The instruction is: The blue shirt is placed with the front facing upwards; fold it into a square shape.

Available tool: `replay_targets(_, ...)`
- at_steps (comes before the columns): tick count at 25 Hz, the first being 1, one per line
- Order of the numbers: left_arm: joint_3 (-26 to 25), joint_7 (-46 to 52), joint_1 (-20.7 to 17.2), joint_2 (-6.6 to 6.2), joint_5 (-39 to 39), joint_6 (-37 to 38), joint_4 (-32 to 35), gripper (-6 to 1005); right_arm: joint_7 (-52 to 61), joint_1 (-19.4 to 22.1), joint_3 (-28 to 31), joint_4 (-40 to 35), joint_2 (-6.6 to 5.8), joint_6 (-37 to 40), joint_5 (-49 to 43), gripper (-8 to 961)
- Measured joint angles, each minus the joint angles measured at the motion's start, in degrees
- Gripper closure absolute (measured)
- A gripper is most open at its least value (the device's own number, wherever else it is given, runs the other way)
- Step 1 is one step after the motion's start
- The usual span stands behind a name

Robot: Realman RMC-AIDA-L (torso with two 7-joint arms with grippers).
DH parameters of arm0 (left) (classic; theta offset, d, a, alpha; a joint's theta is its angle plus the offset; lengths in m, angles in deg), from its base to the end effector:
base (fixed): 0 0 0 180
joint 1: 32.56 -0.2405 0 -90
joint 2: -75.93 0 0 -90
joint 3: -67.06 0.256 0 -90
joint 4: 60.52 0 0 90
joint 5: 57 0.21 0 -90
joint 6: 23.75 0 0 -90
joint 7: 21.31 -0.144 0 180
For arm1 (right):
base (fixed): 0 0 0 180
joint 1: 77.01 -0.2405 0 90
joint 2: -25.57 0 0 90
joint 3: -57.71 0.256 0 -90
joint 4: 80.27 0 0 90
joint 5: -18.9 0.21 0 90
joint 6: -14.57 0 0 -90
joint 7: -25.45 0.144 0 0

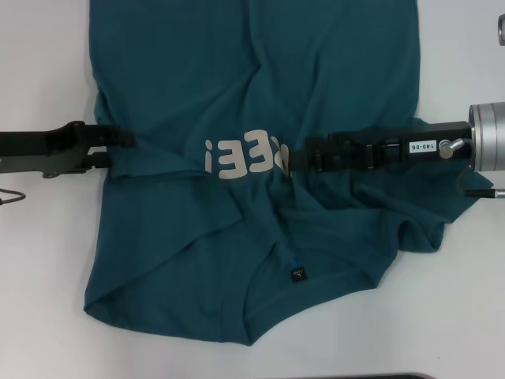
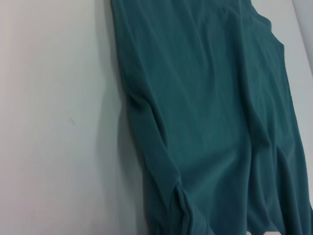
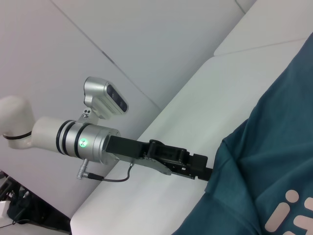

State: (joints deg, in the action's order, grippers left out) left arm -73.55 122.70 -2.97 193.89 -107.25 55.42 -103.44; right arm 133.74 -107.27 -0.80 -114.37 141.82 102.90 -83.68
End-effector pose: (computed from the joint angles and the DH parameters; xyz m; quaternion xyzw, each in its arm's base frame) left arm -0.3078 0.3409 0.0142 -0.6970 -0.6868 -0.1618 0.1279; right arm 0.2449 0.3208 -0.0223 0.8763 -0.4193 -0.2369 0.0101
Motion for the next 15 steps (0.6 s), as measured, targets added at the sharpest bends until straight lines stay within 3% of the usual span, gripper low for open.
replay_targets(15,0.2,0.1,0.7,-0.29,-0.1,-3.4,0.6,281,0.0,0.2,0.1,0.0,-0.06,0.2,0.0,8)
